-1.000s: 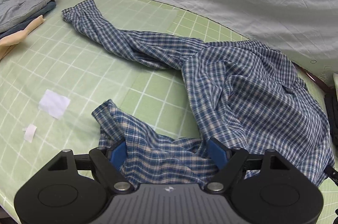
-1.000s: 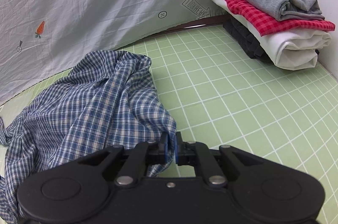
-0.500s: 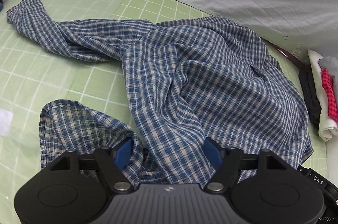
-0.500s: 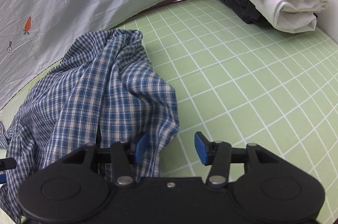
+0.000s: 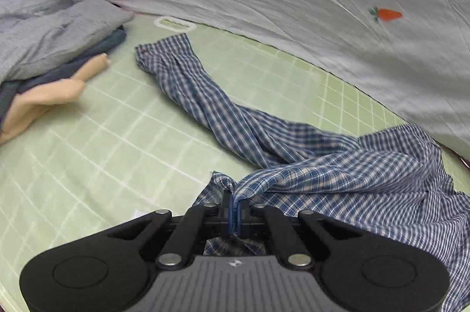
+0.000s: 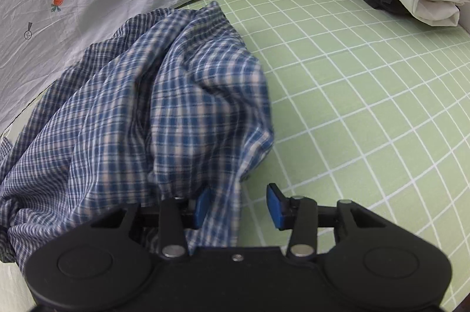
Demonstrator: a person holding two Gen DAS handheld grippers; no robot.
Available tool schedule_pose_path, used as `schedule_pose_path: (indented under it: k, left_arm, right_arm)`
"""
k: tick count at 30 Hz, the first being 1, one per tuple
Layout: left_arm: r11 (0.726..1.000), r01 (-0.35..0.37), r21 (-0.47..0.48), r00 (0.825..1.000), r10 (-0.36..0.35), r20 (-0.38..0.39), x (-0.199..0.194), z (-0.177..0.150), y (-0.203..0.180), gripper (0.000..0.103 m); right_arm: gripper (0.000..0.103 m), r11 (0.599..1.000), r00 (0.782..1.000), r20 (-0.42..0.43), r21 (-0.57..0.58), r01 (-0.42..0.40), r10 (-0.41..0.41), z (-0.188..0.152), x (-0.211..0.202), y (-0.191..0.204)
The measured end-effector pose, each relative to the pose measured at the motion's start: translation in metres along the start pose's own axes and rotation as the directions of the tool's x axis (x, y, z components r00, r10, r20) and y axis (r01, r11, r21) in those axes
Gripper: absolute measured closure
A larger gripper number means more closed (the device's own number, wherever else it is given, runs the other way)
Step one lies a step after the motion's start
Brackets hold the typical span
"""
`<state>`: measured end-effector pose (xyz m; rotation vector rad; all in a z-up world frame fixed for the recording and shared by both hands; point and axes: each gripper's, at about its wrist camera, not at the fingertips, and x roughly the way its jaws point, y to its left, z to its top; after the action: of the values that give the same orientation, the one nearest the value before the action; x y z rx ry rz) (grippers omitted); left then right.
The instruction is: Fold clothes
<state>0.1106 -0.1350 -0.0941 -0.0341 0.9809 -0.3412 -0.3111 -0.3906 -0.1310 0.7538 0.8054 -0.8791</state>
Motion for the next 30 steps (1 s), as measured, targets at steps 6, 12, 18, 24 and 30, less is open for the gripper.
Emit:
schedule_pose_path:
  k: [6, 12, 18, 24, 30]
  left_arm:
    - [0.998, 0.057, 0.010, 0.998, -0.057, -0.015, -0.007, 0.002, 0.026, 0.061]
    - [0.974, 0.163, 0.154, 0.984, -0.150, -0.091, -0.009, -0.022, 0.018, 0.033]
    - [0.956, 0.169, 0.239, 0.980, -0.138, -0.143, -0.008, -0.049, 0.010, 0.101]
    - [0.977, 0.106, 0.186, 0.993, -0.096, -0.063, -0.048, -0.050, 0.033, 0.102]
    - [0.993, 0.110, 0.043, 0.992, -0.107, -0.061, -0.084, -0.063, 0.057, 0.102]
  right_arm:
    - [0.056, 0.999, 0.999, -0.032, 0.010, -0.040, 0.040, -0.016, 0.002, 0.029]
    - [0.053, 0.997, 0.995, -0.064, 0.017, -0.078, 0.079, -0.036, 0.005, 0.055]
    - [0.100, 0.994, 0.994, -0.018, 0.017, -0.104, 0.105, -0.050, -0.007, 0.065]
    - [0.102, 1.000, 0.985, 0.170, 0.015, 0.014, -0.016, -0.049, -0.050, 0.043]
    - [0.102, 0.991, 0.963, 0.236, 0.061, 0.120, -0.131, -0.042, -0.072, 0.002]
